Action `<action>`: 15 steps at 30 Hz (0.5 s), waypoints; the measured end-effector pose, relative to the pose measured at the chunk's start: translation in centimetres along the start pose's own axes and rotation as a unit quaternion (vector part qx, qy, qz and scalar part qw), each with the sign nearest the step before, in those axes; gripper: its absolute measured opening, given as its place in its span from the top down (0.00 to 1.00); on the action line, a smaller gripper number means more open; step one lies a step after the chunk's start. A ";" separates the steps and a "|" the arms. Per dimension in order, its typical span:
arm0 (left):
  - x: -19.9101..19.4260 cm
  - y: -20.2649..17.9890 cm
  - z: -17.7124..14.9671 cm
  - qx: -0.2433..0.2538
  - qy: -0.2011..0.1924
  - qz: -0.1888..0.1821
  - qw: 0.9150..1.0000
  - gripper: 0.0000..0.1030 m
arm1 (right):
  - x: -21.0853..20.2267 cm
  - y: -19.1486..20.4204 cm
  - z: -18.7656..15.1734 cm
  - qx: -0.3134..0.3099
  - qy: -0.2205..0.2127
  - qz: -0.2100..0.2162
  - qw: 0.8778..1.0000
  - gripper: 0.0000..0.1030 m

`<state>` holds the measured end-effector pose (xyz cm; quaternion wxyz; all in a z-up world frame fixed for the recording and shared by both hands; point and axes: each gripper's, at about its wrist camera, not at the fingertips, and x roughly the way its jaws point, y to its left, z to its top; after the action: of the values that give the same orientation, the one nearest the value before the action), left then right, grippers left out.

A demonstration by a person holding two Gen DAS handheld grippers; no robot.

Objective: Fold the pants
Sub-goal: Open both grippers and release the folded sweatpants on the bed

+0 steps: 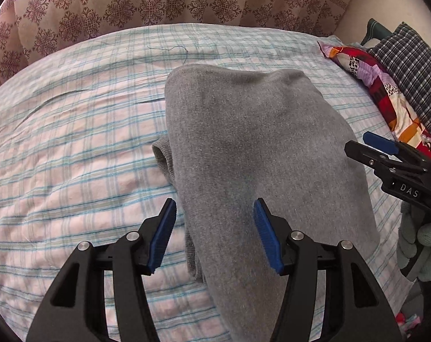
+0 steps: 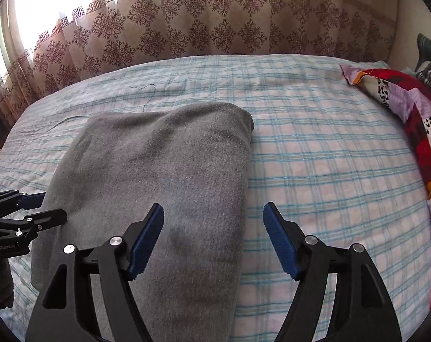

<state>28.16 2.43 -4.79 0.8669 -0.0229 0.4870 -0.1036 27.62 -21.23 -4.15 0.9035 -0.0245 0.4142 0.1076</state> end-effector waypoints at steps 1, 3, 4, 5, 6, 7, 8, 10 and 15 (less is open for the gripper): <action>-0.3 -0.4 -0.3 0.008 -0.002 0.008 1.000 0.43 | -0.5 0.2 -0.5 0.000 -0.003 -0.003 1.000 0.30; -0.9 -0.9 -1.1 0.023 -0.003 0.022 0.999 0.41 | -1.4 0.5 -1.5 -0.004 -0.003 -0.003 1.000 0.30; -1.1 -1.1 -1.6 0.029 -0.004 0.028 0.999 0.39 | -1.7 0.7 -2.0 -0.007 -0.003 -0.005 1.000 0.30; -1.3 -1.4 -1.9 0.033 -0.005 0.032 0.999 0.37 | -2.0 0.9 -2.4 -0.010 -0.002 -0.008 1.000 0.30; -1.4 -1.7 -2.3 0.038 -0.004 0.036 0.999 0.36 | -2.1 1.1 -3.0 -0.013 0.000 -0.010 1.000 0.30; -1.5 -1.8 -2.7 0.042 -0.003 0.040 0.998 0.36 | -2.3 1.3 -3.5 -0.016 0.002 -0.011 1.000 0.30; -1.6 -2.0 -3.1 0.046 -0.002 0.043 0.998 0.36 | -2.4 1.4 -4.0 -0.018 0.004 -0.012 1.000 0.30; -1.7 -2.5 -3.6 0.050 0.000 0.044 0.998 0.36 | -2.5 1.6 -4.9 -0.020 0.008 -0.016 1.000 0.30; -0.9 -3.6 -4.4 0.061 0.009 0.054 0.997 0.35 | -1.7 1.7 -7.0 -0.025 0.025 -0.024 0.999 0.30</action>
<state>23.45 -0.68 -5.82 0.8664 0.0568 0.4885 -0.0864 20.99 -20.80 -7.39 0.8943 -0.0602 0.4329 0.0954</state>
